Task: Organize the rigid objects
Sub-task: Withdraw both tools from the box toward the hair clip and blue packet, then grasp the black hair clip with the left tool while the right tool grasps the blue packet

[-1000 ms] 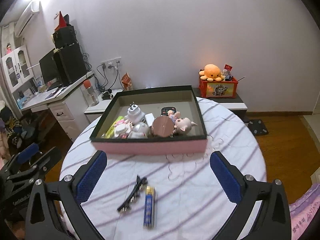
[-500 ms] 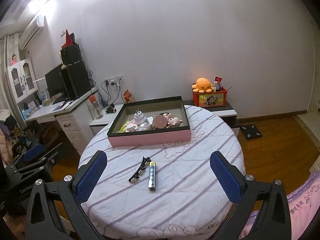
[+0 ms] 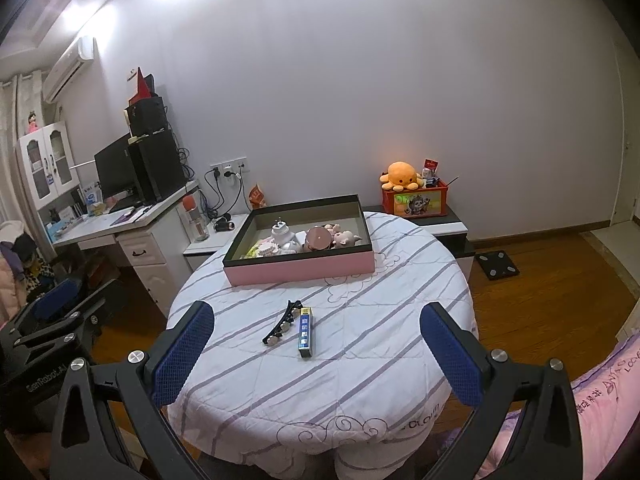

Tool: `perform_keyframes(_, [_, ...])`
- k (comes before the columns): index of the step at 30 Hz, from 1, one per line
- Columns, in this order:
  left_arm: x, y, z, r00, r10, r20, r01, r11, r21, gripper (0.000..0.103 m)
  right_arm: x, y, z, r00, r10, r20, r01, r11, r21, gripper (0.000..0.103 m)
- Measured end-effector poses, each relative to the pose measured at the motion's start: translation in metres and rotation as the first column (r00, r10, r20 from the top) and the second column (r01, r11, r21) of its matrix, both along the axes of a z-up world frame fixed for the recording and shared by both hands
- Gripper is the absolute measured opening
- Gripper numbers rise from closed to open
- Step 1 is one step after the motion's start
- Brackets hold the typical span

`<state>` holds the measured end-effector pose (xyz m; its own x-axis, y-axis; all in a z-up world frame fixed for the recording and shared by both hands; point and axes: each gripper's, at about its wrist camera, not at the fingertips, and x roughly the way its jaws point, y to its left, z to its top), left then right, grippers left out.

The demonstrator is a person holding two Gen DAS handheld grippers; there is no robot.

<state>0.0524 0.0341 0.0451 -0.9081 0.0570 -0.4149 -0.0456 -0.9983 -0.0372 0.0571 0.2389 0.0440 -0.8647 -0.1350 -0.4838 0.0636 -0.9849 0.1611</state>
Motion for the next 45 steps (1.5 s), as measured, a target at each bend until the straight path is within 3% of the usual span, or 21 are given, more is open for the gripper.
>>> perform_keyframes(12, [-0.018, -0.002, -0.019, 0.999, -0.014, 0.049, 0.013, 1.0, 0.014, 0.103, -0.017, -0.006, -0.014, 0.999, 0.013, 0.052, -0.015, 1.0, 0.028, 0.103])
perform_keyframes(23, [-0.082, 0.012, -0.088, 0.978, -0.076, 0.196, 0.079, 0.997, -0.005, 0.103, -0.074, 0.008, -0.069, 0.98, -0.006, 0.199, -0.004, 0.999, 0.05, 0.103])
perform_keyframes(32, [-0.15, 0.039, -0.151, 0.933, -0.149, 0.328, 0.163, 0.986, -0.016, 0.101, -0.113, 0.015, -0.105, 0.958, -0.012, 0.287, -0.002, 0.999, 0.051, 0.103])
perform_keyframes(39, [-0.186, 0.048, -0.186, 0.89, -0.162, 0.426, 0.191, 0.981, -0.028, 0.088, -0.135, 0.017, -0.123, 0.944, -0.001, 0.33, -0.013, 0.999, 0.039, 0.103])
perform_keyframes(41, [-0.189, 0.047, -0.184, 0.892, -0.176, 0.417, 0.198, 0.98, -0.009, 0.084, -0.14, 0.015, -0.125, 0.942, 0.005, 0.336, -0.018, 0.999, 0.036, 0.103])
perform_keyframes(43, [-0.194, 0.047, -0.184, 0.889, -0.179, 0.421, 0.206, 0.978, -0.019, 0.064, -0.144, 0.013, -0.126, 0.94, 0.012, 0.34, -0.024, 0.999, 0.032, 0.103])
perform_keyframes(45, [-0.198, 0.047, -0.184, 0.888, -0.189, 0.42, 0.22, 0.975, -0.026, 0.053, -0.149, 0.009, -0.129, 0.939, 0.025, 0.344, -0.037, 0.999, 0.028, 0.103])
